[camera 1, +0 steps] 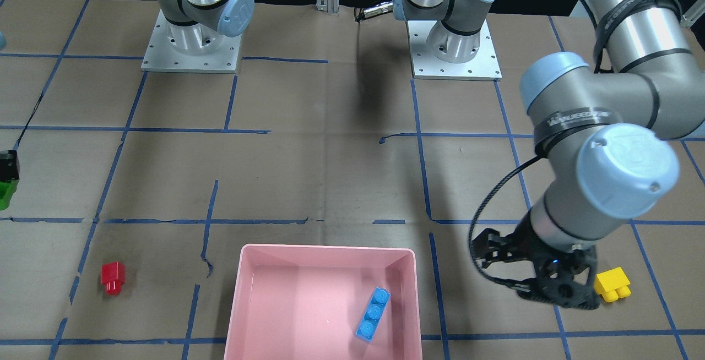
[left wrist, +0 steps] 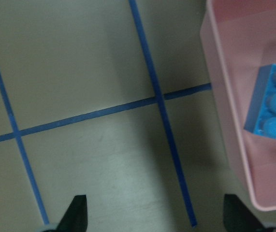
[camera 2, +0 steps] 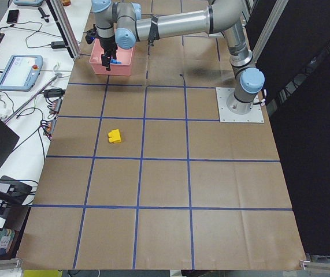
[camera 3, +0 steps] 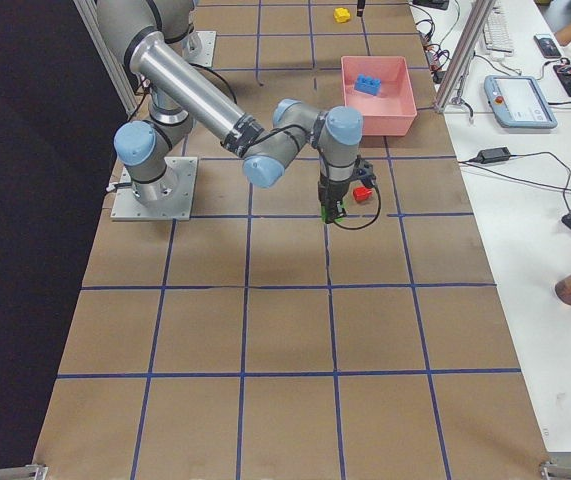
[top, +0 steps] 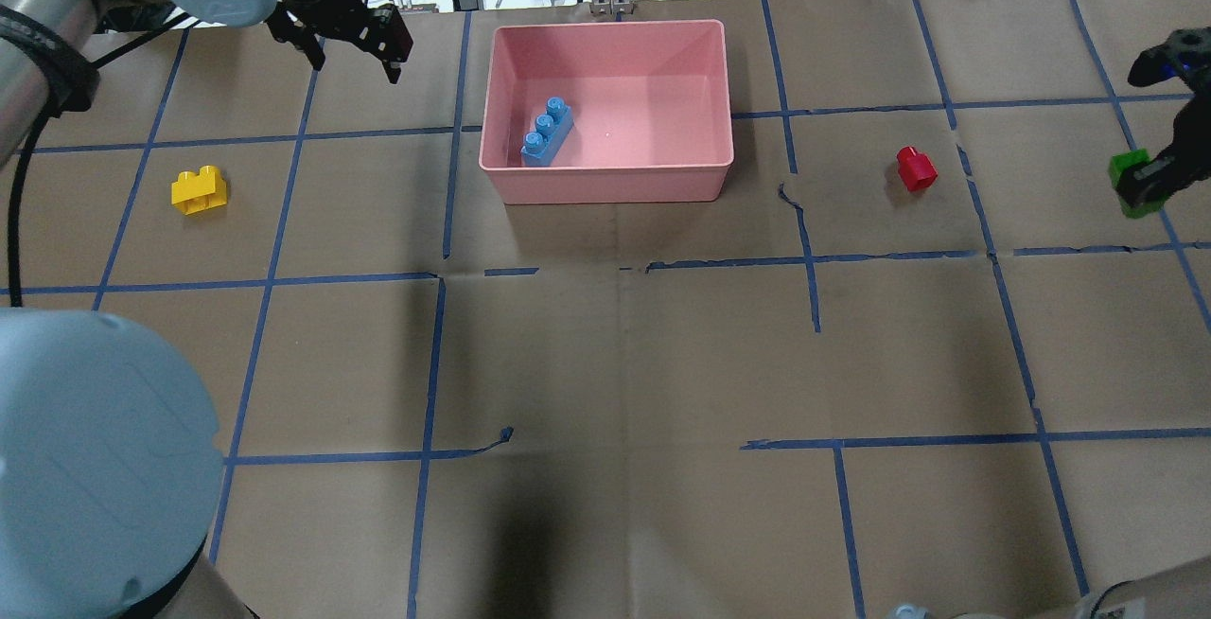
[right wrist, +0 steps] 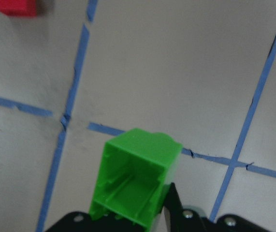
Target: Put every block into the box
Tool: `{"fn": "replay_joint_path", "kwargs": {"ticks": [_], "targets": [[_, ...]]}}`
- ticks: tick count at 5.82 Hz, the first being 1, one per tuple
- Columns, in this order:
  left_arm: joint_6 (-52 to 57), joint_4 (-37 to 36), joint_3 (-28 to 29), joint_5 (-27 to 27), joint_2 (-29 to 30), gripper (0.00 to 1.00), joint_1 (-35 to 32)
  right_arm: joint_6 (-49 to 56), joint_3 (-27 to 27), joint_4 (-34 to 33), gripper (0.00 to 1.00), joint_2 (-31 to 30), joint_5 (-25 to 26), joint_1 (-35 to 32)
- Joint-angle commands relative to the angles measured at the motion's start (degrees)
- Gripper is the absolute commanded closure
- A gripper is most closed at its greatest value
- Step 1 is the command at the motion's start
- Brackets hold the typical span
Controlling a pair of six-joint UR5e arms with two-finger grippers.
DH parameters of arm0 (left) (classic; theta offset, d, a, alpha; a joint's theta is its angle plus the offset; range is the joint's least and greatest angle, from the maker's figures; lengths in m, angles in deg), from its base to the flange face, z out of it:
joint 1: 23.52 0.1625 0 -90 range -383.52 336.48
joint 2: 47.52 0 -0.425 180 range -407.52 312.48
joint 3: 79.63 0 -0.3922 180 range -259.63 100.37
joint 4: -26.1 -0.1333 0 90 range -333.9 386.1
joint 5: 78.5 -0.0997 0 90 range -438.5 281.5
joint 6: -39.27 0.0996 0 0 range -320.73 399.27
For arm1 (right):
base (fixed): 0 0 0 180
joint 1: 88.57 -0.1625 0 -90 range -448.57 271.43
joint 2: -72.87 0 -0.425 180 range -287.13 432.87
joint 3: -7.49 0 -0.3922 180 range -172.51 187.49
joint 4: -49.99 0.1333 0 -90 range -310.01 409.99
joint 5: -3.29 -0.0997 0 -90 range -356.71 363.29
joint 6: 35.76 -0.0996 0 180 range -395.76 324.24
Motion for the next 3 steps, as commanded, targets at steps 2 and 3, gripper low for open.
{"fn": "replay_joint_path", "kwargs": {"ticks": [2,3], "targets": [[22.56,-5.37,-6.55,-0.08,-1.49,0.01,11.03,-17.84,19.02,11.22,0.92,5.77,-2.88,-19.89],[23.91,-10.18,-6.73,0.00,0.17,0.01,12.53,-26.86,23.86,11.14,0.91,10.33,-2.88,-27.81]]}}
